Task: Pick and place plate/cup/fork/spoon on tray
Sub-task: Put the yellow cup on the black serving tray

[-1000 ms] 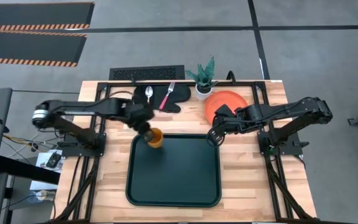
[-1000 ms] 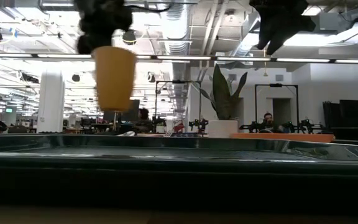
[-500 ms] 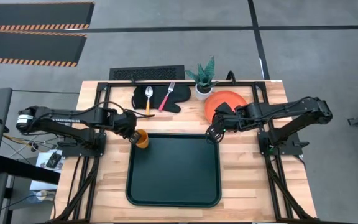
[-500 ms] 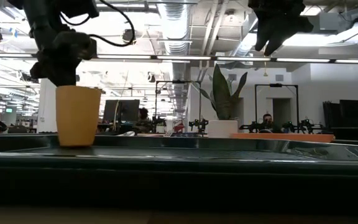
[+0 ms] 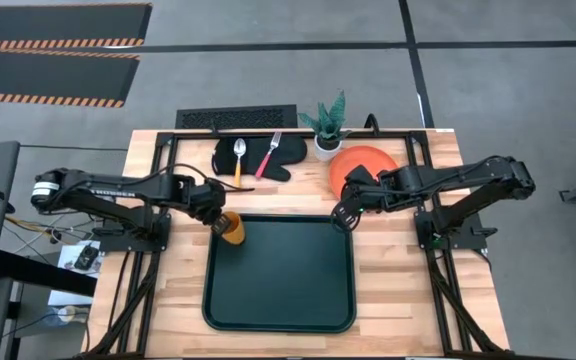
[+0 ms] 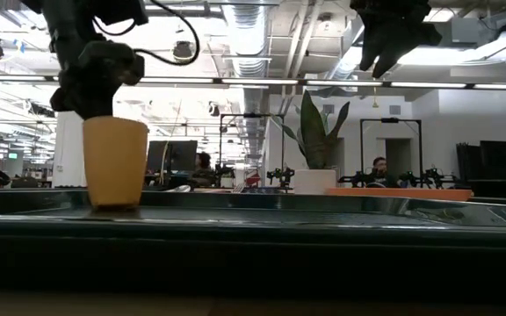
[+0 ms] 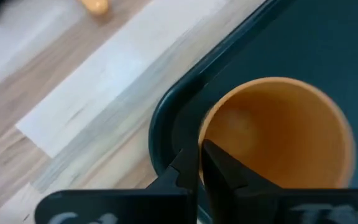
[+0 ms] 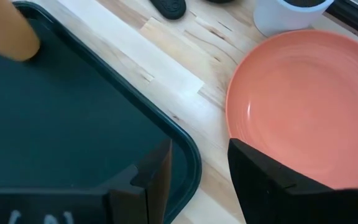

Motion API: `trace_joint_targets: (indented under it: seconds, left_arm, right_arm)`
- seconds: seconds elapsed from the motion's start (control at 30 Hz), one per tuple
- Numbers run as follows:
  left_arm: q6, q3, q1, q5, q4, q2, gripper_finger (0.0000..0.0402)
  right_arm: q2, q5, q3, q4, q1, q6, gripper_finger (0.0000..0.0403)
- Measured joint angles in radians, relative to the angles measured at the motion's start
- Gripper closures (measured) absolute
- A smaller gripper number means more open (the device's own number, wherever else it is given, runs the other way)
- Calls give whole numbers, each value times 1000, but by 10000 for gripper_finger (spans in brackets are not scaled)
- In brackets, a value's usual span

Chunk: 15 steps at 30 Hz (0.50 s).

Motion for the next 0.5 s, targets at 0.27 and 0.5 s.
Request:
trace_joint_targets:
  seconds: [0.27, 0.5]
  left_arm:
    - [15, 32, 0, -3, -8, 0, 401]
    - [19, 32, 0, -1, -78, 3, 401]
  right_arm:
    - [0, 0, 0, 0, -5, -14, 221]
    - [0, 0, 0, 0, -13, -32, 221]
